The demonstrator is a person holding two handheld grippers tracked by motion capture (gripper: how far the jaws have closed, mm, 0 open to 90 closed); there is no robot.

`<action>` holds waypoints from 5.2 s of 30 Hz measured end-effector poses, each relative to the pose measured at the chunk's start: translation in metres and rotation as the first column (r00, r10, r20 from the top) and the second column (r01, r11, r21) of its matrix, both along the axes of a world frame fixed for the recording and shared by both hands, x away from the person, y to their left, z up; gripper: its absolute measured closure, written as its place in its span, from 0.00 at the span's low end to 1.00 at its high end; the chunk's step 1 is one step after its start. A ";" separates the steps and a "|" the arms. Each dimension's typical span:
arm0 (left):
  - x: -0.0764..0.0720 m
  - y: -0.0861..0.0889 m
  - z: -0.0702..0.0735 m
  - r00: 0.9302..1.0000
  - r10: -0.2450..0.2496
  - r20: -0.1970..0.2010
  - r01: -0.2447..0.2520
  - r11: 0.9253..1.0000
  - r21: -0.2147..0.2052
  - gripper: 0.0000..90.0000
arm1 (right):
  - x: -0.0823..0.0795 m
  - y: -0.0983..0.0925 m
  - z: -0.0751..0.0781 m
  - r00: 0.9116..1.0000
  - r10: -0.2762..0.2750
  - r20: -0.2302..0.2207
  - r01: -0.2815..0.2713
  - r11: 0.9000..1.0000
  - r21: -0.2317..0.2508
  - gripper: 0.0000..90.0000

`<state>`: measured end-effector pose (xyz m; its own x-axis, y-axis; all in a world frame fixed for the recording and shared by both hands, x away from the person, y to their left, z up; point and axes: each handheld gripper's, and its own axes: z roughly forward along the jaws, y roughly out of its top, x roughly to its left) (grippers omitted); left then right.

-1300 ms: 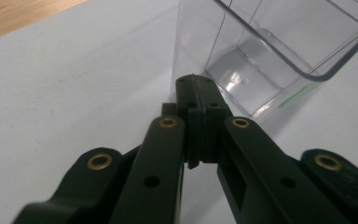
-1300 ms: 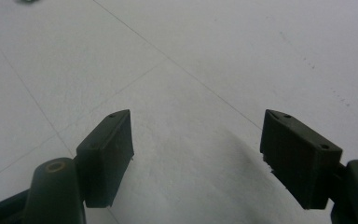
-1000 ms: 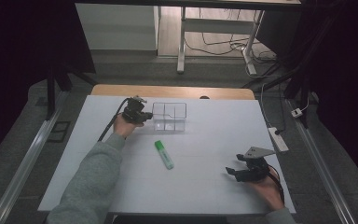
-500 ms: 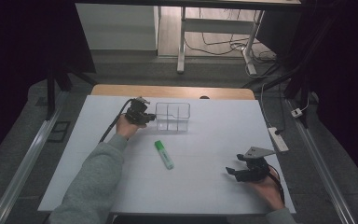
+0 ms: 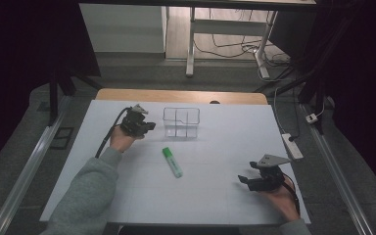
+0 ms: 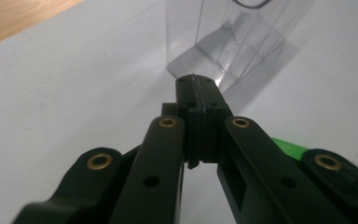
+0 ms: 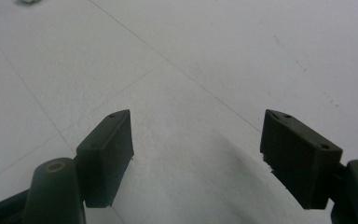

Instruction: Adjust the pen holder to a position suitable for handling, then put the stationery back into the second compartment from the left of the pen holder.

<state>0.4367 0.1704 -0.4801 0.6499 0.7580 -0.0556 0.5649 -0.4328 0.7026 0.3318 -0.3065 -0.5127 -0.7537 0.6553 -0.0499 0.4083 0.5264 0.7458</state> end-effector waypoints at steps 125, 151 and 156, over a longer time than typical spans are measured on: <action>-0.132 0.010 -0.025 0.998 -0.068 0.013 0.068 0.998 -0.004 0.42 | -0.005 0.002 -0.001 1.000 0.002 -0.006 -0.002 1.000 0.006 0.28; -0.162 0.041 -0.038 1.000 -0.017 0.019 0.017 0.999 0.027 0.38 | -0.010 0.040 0.018 0.998 0.013 -0.067 -0.009 0.998 0.061 0.32; -0.163 0.042 -0.041 1.000 -0.014 0.016 0.013 1.000 0.025 0.37 | -0.011 0.051 0.023 0.997 0.029 -0.071 -0.023 0.997 0.077 0.33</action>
